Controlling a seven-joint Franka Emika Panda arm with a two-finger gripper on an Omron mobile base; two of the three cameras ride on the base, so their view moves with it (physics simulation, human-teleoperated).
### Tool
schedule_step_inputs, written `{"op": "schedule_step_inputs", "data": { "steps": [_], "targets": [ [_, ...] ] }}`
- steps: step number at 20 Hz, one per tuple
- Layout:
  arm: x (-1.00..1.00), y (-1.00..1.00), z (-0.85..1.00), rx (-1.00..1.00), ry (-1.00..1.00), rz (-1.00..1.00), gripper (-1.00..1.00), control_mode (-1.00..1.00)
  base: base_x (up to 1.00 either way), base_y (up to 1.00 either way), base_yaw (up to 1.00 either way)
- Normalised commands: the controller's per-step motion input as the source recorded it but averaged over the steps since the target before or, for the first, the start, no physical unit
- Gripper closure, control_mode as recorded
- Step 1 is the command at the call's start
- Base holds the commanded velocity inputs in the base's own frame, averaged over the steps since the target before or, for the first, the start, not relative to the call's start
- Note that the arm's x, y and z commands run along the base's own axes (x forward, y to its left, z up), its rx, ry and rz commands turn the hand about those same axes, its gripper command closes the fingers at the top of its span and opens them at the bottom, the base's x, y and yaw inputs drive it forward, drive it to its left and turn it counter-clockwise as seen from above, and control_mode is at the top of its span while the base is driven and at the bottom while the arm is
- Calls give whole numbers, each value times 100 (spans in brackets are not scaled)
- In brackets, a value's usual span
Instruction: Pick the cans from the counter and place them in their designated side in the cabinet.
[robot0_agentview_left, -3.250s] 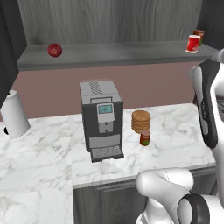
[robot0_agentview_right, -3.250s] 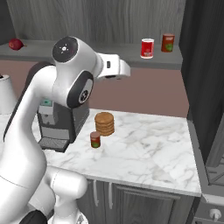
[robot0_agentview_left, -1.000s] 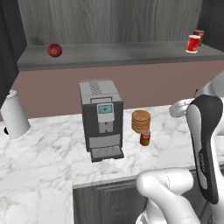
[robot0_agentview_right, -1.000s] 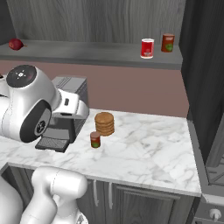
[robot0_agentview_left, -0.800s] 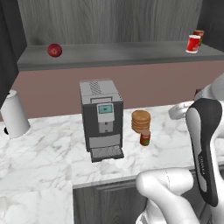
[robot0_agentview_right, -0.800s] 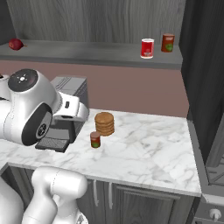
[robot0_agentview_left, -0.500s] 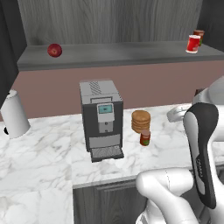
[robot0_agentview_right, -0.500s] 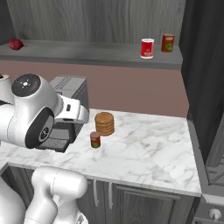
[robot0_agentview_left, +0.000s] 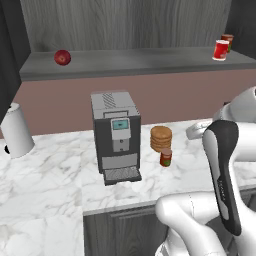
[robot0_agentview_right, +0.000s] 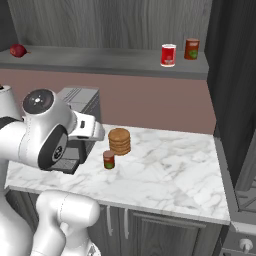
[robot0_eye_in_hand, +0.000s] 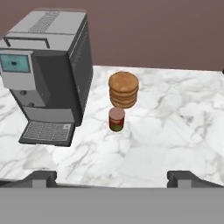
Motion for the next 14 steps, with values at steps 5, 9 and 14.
{"op": "schedule_step_inputs", "data": {
  "steps": [5,9,14],
  "targets": [
    [21,0,-17,0,0,0,-100,-100,0,0,0],
    [16,0,-24,0,0,0,-100,-100,0,0,0],
    [19,0,-26,0,0,0,-100,-100,0,0,0]
  ]
}}
